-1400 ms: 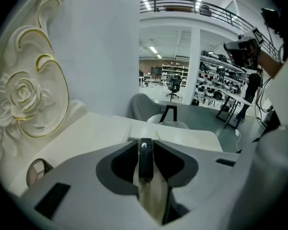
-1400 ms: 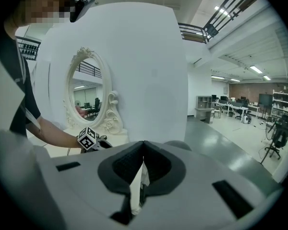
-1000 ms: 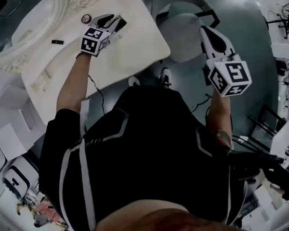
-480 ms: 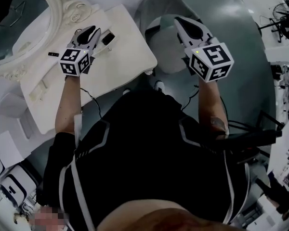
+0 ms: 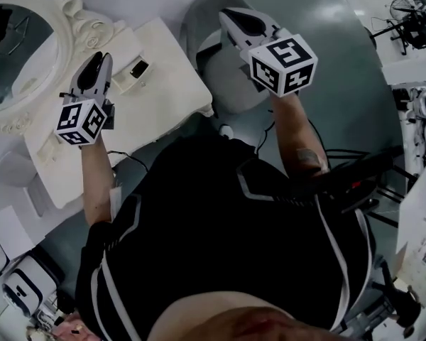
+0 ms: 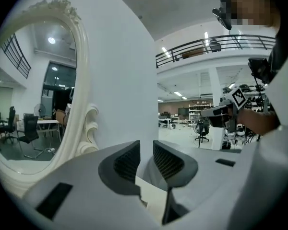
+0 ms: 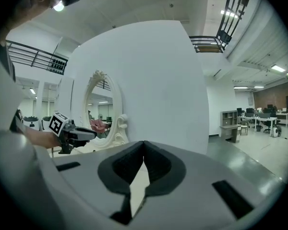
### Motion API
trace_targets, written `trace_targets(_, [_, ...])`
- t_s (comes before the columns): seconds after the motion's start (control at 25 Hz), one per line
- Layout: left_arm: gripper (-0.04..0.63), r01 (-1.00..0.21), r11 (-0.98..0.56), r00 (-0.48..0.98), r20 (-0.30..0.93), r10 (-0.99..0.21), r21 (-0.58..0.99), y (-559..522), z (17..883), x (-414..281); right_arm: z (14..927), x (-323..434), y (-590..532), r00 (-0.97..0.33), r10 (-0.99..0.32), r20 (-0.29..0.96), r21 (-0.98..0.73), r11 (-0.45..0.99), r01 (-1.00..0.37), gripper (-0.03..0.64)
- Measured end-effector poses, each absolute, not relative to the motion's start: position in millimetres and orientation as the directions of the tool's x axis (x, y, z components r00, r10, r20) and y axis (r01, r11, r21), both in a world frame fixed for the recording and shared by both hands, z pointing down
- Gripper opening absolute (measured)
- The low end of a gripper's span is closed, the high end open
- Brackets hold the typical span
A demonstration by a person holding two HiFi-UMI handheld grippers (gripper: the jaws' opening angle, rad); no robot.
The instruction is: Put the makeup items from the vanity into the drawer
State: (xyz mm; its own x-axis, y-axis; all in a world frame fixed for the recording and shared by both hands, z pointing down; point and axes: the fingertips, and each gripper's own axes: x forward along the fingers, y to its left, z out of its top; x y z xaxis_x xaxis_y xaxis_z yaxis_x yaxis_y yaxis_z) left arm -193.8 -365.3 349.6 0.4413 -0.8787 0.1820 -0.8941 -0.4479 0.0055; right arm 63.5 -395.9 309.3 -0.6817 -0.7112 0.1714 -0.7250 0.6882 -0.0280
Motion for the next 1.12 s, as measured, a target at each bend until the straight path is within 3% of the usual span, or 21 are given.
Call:
trace_targets(0.32, [0.045,-0.944,-0.329,0.326,0.104,-0.94,-0.012,-352,305,-191,303,57,-412,-0.734,-0.663,0.148,-0.04,0.737,-0.674,0.005])
trace_targets(0.4, [0.008,-0.952,-0.305,0.303,0.093,-0.948,-0.009,-348,299,-189,302,55,-412,-0.744,-0.652,0.147,-0.039,0.748,-0.663,0.005])
trace_targets(1.12, [0.005,-0.973,-0.23,0.23,0.065,-0.971,0.015,-330,281,-203,288,32,-405,-0.749,-0.647,0.142,0.008,0.758,-0.652,0.005])
